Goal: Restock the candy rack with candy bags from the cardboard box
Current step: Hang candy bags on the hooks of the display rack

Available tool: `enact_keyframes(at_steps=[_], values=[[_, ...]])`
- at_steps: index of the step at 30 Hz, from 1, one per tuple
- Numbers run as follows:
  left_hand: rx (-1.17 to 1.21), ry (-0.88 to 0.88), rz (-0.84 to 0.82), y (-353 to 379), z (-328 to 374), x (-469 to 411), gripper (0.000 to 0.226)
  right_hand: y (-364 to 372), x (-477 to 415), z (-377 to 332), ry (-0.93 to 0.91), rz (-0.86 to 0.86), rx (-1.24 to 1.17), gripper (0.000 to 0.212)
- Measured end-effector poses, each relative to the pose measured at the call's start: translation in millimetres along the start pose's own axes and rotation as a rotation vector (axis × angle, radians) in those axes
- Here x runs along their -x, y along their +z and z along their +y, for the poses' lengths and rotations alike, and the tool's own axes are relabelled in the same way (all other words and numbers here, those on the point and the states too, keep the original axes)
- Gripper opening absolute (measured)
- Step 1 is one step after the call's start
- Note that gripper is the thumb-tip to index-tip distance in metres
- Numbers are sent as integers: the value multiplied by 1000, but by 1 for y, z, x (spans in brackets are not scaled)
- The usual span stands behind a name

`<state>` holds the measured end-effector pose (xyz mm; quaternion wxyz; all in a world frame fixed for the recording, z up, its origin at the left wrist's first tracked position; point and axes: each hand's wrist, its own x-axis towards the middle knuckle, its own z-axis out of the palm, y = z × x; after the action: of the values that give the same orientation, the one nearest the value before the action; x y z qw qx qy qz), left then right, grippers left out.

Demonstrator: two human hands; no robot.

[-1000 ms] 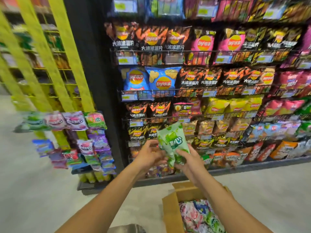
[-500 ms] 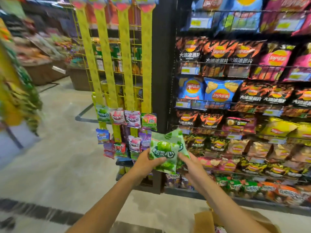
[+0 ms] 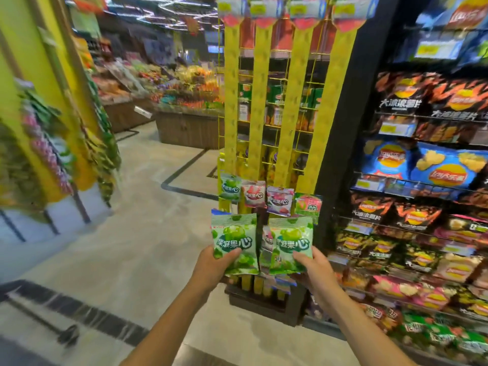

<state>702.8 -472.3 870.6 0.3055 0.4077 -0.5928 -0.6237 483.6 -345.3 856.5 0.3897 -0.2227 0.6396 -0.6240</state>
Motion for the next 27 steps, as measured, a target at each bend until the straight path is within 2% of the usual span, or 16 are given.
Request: enact_keyframes(at_steps=[5,9,14,19,27], values=[[-11,-8,59,-60,-4,-19,21,57,-27,3,-68,-43,53,47],[2,-14,90,-95,-5,-33,20,100,-43,-3,-64,-64,56,29],[20,-15,114,-125,-5,-54,19,140,-70,-6,-99,-91,91,18],[19,-23,135,-145,-8,-86,19,170,-109,-5,-73,-102,103,27],[-36,-22,123,-153,-3,-166,16,197,-183,-7,-58,-97,60,21]])
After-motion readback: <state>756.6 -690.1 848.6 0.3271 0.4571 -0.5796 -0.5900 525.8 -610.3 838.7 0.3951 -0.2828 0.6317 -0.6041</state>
